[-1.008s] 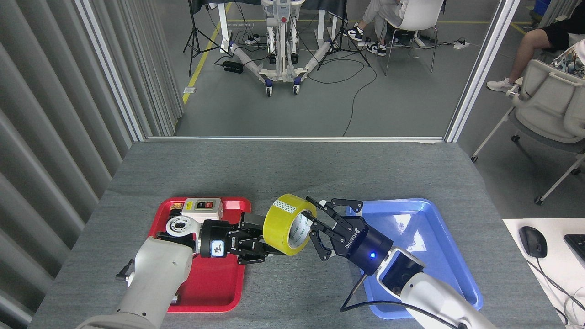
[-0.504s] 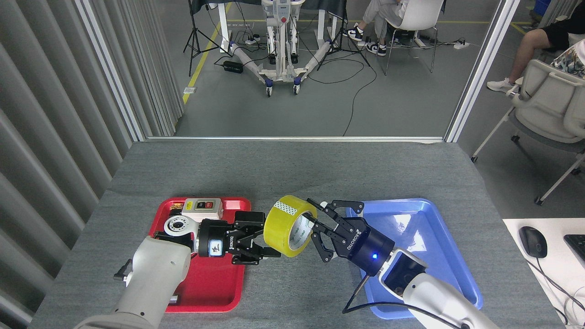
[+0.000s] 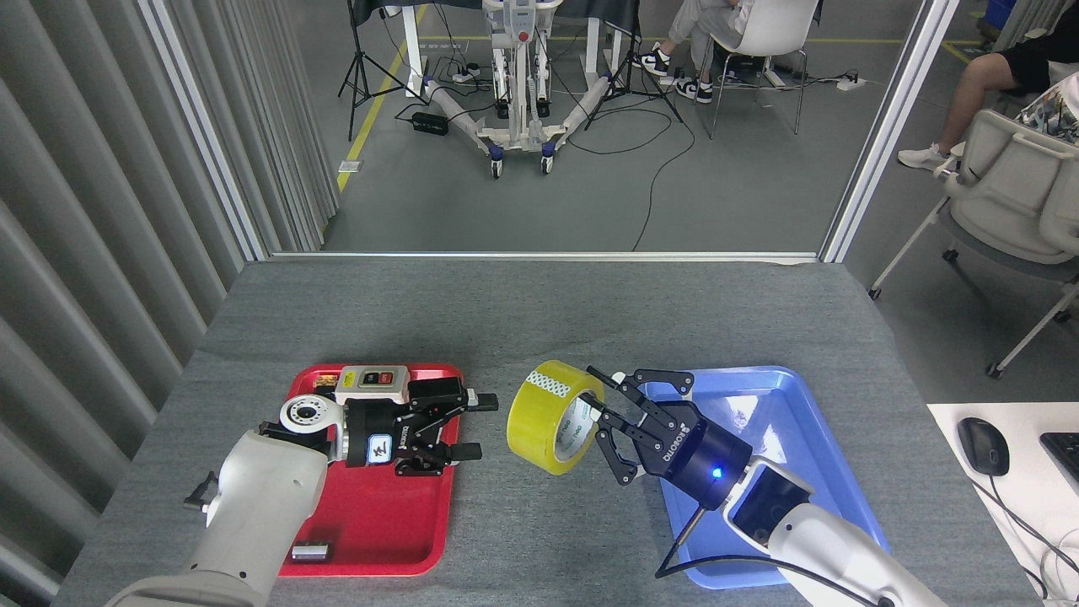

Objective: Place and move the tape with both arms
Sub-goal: 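Carry the tape over the blue tray and lower it with the right gripper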

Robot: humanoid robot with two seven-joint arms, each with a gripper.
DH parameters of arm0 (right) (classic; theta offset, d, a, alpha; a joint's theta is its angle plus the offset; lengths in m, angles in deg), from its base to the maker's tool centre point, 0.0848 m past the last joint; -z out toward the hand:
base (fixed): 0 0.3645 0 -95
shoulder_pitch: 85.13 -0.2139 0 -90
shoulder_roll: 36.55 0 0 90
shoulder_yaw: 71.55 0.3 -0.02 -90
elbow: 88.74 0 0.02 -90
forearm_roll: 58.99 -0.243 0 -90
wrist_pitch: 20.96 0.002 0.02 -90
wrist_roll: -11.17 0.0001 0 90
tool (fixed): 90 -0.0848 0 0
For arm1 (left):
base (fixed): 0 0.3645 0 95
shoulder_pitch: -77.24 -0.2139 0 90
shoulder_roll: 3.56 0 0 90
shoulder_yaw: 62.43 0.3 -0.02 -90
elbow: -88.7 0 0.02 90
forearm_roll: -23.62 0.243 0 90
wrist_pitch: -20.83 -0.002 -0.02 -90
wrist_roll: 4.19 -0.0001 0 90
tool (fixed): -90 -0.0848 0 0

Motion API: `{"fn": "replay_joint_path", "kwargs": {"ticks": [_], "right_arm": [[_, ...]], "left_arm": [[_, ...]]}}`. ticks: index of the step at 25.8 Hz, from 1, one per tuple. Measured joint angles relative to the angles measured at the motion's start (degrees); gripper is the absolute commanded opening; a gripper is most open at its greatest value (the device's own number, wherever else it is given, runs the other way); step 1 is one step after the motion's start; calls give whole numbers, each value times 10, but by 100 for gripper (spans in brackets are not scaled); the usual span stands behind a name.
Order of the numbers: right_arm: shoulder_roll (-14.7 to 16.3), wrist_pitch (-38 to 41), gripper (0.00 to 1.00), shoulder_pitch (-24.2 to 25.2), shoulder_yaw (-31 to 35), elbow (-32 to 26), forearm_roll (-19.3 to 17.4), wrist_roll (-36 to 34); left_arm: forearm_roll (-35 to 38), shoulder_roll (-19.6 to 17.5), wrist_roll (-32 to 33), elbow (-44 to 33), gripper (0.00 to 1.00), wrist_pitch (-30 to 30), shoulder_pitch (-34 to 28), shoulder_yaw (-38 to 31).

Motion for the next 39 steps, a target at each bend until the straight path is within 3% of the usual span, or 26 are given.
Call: {"fn": "replay_joint_path", "kwargs": {"ticks": [6, 10, 13, 17, 20, 23, 26, 28, 31, 33, 39], "right_arm": [[60, 0, 0, 3, 6, -11, -99, 0], [86, 3, 0, 18, 50, -12, -165, 58], [85, 29, 0, 49, 135, -13, -198, 140], [50, 72, 0, 100, 273, -15, -233, 287], [36, 88, 0, 123, 337, -18, -272, 392], [38, 90, 0, 133, 363, -18, -337, 475], [47, 83, 0, 136, 371, -16, -401, 548], [51, 69, 0, 137, 371, -14, -434, 595], [62, 42, 0, 136, 365, -2, -468, 654], [71, 23, 0, 133, 355, 13, -482, 686], [87, 1, 0, 94, 305, 87, -497, 742]], "left_arm": [[36, -19, -67, 39, 100, -1, 31, 0], [38, -44, -75, 44, 100, -4, 57, 0], [38, -70, -77, 48, 100, -6, 65, 4], [39, -81, -79, 46, 100, -5, 61, 15], [39, -84, -108, 41, 100, 2, 53, 19], [63, -86, -213, 16, 100, 3, 33, 34], [154, -85, -452, -26, 100, -32, 1, 57], [207, -81, -636, -49, 100, -99, -18, 65], [243, -77, -822, -101, 100, -197, -48, 69], [253, -82, -872, -157, 100, -220, -84, 71], [288, -136, -920, -325, 100, -127, -205, 110]]}}
